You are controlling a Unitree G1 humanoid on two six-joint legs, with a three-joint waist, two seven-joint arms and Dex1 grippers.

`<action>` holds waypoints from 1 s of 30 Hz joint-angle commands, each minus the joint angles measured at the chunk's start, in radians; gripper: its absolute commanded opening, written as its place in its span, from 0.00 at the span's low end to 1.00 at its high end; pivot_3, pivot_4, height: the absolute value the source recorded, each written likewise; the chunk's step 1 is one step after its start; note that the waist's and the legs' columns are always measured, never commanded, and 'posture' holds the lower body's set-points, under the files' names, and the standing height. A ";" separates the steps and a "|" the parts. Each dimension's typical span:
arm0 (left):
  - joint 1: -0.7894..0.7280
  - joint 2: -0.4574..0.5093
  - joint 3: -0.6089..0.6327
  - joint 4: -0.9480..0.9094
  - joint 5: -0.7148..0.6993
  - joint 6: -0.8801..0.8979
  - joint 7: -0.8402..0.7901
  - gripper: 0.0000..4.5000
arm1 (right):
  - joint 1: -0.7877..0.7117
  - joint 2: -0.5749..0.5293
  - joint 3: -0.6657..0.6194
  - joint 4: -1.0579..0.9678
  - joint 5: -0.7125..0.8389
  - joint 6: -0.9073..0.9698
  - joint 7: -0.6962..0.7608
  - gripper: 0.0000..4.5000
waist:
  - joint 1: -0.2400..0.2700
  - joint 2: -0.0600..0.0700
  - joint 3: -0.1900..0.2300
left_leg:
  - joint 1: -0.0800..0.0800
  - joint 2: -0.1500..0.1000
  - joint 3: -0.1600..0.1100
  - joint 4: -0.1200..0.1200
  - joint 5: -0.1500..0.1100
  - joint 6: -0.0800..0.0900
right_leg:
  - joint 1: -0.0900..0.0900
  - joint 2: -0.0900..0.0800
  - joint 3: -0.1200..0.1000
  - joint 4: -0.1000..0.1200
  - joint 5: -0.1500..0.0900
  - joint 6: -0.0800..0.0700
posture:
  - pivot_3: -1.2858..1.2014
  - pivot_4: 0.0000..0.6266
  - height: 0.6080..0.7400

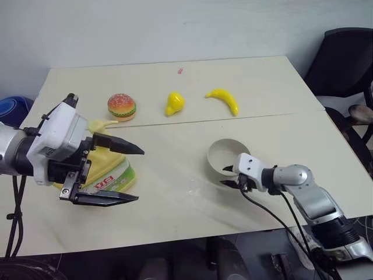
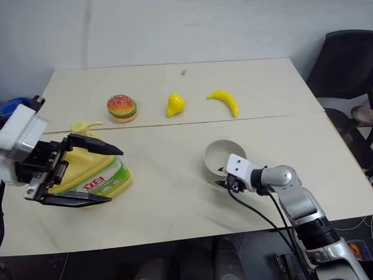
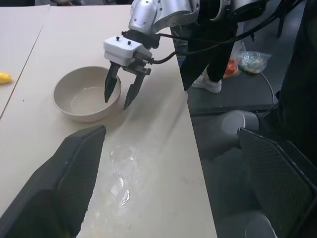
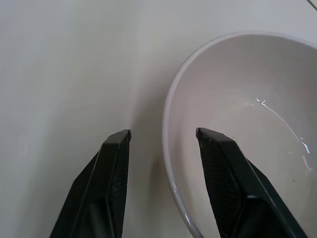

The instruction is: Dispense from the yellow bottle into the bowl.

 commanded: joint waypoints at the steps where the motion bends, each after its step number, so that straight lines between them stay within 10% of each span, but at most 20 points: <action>1: -0.009 -0.006 0.004 -0.004 0.027 -0.016 -0.004 1.00 | -0.027 0.031 0.005 0.021 -0.018 -0.022 -0.026 0.48 | 0.000 0.000 0.000 | 0.000 0.000 0.000 0.000 0.000 0.000 | 0.000 0.000 0.000 0.000 0.000 0.000 | 0.52 0.24 1.00; 5: -0.030 -0.015 -0.003 0.003 0.034 -0.015 -0.001 1.00 | -0.045 0.056 0.016 0.061 -0.041 -0.047 -0.039 0.44 | 0.001 0.000 0.000 | 0.000 0.000 -0.001 0.000 0.000 0.000 | 0.000 0.000 0.000 0.000 0.000 0.000 | 0.52 0.24 1.00; 12: -0.030 -0.031 0.017 0.019 0.053 -0.012 0.000 1.00 | -0.051 0.071 0.017 0.063 -0.056 -0.091 -0.041 0.00 | 0.000 -0.001 -0.001 | 0.000 0.000 -0.001 0.000 0.000 0.000 | 0.000 0.000 0.000 0.000 0.000 0.000 | 0.52 0.24 1.00; 20: -0.096 -0.007 0.085 0.120 0.046 0.020 0.033 1.00 | -0.086 0.033 0.021 -0.020 -0.063 -0.104 0.011 0.00 | 0.001 -0.001 0.000 | -0.001 0.000 -0.002 0.000 0.000 0.000 | 0.000 0.000 -0.001 0.000 0.000 0.000 | 0.52 0.24 1.00; 30: -0.273 0.092 0.042 0.482 0.188 -0.065 -0.061 0.91 | -0.502 0.162 0.177 0.055 -0.092 -0.028 0.183 0.00 | -0.017 -0.002 0.001 | -0.002 0.001 -0.001 -0.001 0.000 0.000 | -0.004 0.001 -0.003 0.002 -0.001 -0.002 | 0.52 0.24 1.00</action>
